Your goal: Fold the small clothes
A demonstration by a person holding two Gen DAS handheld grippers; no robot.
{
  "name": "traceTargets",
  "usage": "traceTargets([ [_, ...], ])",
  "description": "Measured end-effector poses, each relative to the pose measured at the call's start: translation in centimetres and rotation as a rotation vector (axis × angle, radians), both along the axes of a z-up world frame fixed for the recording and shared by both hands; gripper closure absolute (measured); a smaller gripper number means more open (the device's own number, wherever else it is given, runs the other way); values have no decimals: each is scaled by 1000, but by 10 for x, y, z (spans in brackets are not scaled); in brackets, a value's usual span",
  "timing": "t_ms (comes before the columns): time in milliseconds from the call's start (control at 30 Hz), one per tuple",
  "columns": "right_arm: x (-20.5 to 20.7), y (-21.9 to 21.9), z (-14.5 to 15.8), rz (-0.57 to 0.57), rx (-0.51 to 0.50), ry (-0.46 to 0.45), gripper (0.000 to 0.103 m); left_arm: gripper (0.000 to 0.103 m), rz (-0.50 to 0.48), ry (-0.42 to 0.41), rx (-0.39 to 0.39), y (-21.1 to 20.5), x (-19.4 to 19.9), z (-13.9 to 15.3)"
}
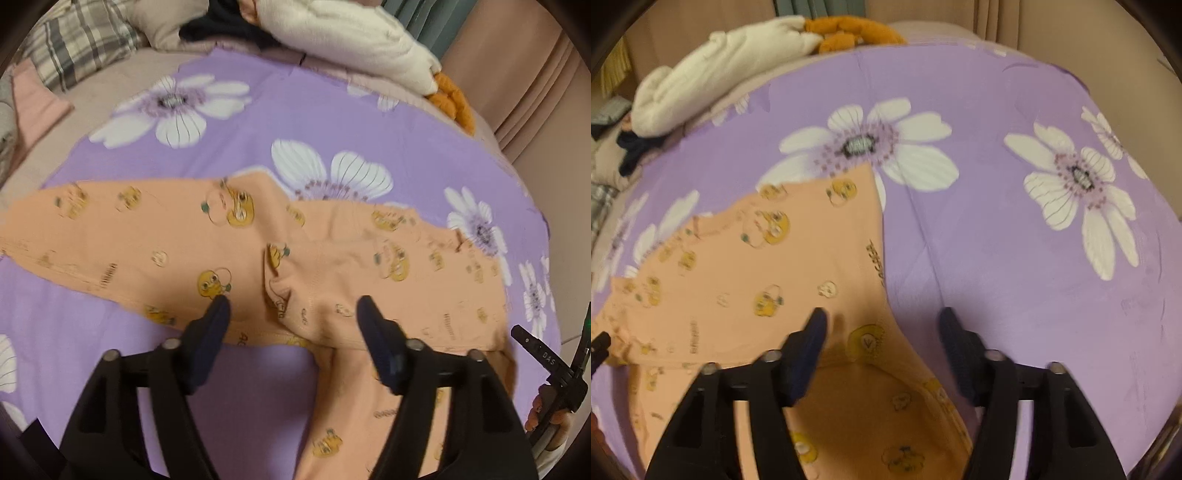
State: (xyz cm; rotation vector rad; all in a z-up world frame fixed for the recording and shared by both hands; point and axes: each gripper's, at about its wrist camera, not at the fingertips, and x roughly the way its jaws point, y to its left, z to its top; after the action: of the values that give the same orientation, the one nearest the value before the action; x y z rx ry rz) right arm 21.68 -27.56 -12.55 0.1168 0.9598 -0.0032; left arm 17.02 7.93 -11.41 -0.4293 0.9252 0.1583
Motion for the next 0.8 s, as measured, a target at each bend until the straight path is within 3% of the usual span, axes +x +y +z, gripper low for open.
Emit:
traceTargets([
  [200,-23,-4,42,9,65,-116,12,4,16,-100,14,-5,-28,43],
  [333,-43,-3,71,37,122,-211,1,0,4,-166,42,-14,-46,71],
  [533,-67,-1,97,48,174,-290,1,0,27,-215,49,-15,-69,91],
  [800,-92,5,108,71,175,-342,1,0,79,-198,43,0,-88,84],
])
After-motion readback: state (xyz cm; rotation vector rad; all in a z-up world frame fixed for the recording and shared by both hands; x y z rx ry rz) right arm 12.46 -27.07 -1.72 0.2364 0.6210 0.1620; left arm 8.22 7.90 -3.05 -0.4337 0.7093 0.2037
